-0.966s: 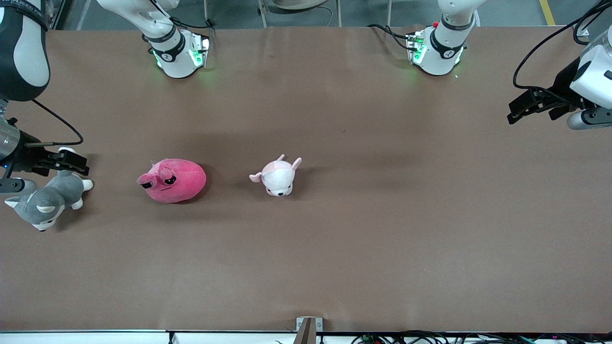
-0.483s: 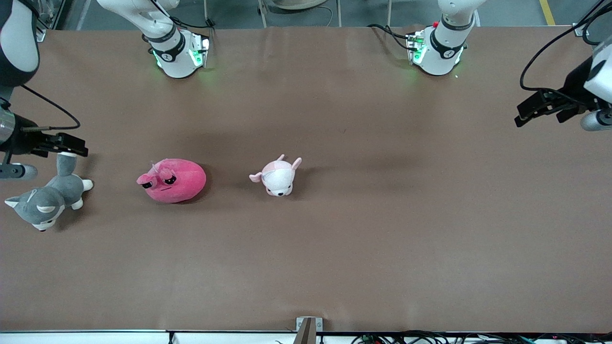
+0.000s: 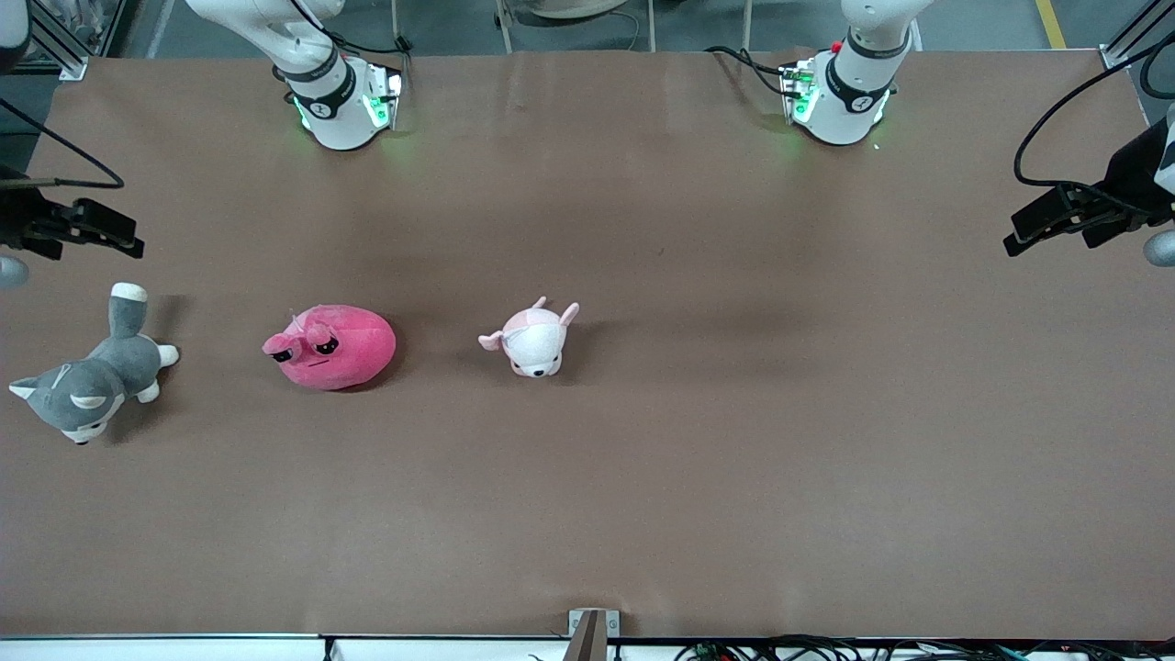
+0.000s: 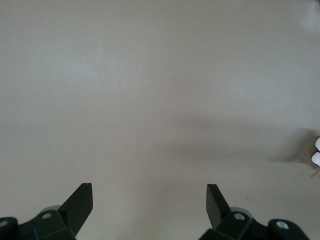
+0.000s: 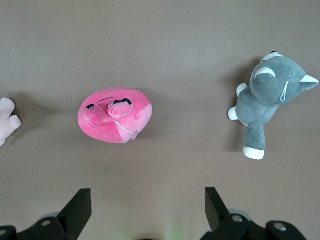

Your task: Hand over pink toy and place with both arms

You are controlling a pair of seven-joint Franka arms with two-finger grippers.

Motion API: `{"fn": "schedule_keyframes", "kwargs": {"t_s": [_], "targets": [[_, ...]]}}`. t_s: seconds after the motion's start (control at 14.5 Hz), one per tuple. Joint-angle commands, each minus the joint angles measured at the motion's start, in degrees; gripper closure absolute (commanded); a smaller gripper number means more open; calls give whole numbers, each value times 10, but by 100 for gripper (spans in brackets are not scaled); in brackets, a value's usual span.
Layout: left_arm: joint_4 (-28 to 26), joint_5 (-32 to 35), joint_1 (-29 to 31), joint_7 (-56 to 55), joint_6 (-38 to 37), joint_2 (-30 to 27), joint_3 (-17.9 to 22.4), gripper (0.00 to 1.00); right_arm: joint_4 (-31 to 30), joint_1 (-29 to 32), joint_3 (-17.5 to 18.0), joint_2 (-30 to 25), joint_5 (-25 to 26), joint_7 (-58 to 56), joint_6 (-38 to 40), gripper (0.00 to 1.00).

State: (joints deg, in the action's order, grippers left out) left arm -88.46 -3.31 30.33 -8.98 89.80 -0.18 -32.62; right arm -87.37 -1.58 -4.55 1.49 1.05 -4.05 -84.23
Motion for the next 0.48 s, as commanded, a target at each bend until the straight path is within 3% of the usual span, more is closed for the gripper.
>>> {"fn": "schedule_keyframes", "kwargs": {"t_s": [0.0,0.41], "targets": [[13,0,-17,7,-12,1,18,0,-38,6,8,-50,12,-5,0,0],[13,2,-222,8,-12,0,227,0,-54,6,8,-89,11,-6,12,0]]}}
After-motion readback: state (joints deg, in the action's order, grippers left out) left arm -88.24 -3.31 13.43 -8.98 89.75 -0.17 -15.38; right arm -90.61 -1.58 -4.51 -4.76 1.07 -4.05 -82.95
